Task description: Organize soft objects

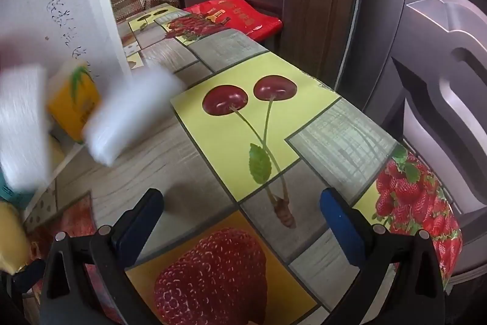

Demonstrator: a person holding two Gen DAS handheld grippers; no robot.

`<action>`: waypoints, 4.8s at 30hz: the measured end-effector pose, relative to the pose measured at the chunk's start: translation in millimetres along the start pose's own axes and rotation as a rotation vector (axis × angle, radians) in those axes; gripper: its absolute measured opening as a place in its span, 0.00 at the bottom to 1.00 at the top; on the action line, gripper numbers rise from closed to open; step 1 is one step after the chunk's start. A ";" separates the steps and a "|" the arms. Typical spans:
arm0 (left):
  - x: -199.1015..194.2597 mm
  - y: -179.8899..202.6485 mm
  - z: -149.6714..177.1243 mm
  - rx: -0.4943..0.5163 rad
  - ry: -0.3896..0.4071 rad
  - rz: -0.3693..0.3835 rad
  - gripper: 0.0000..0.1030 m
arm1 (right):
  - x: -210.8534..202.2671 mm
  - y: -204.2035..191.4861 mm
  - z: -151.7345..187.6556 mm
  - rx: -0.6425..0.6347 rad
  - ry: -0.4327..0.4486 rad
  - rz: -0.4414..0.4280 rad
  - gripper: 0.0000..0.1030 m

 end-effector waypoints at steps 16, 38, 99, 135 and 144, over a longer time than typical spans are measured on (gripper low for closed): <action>0.4 -2.3 -3.4 0.000 -0.001 0.000 0.99 | -2.6 -2.8 -5.0 0.023 0.012 -0.042 1.00; -0.2 -2.0 -2.2 0.000 0.000 0.000 0.99 | 1.7 -2.1 -6.1 0.023 0.010 -0.046 1.00; -17.2 18.9 1.0 0.040 0.054 0.105 0.99 | -6.7 7.4 -8.8 0.073 0.029 -0.103 1.00; -67.4 -77.4 3.2 0.017 0.210 0.061 0.92 | -77.6 -96.1 59.5 -0.423 0.005 -0.655 0.63; -63.7 -75.0 2.0 0.010 0.214 0.028 0.69 | -116.8 -60.3 19.4 -0.300 0.223 -0.666 0.58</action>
Point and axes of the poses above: each gripper's, at about its wrist camera, not at the fingertips, and x roughly the way its jaws point, y to its right, z to its underside, the point moved 5 cm from there along x, roughly the way its jaws point, and after that the axes turned 6 degrees about y, right-handed, at the moved point
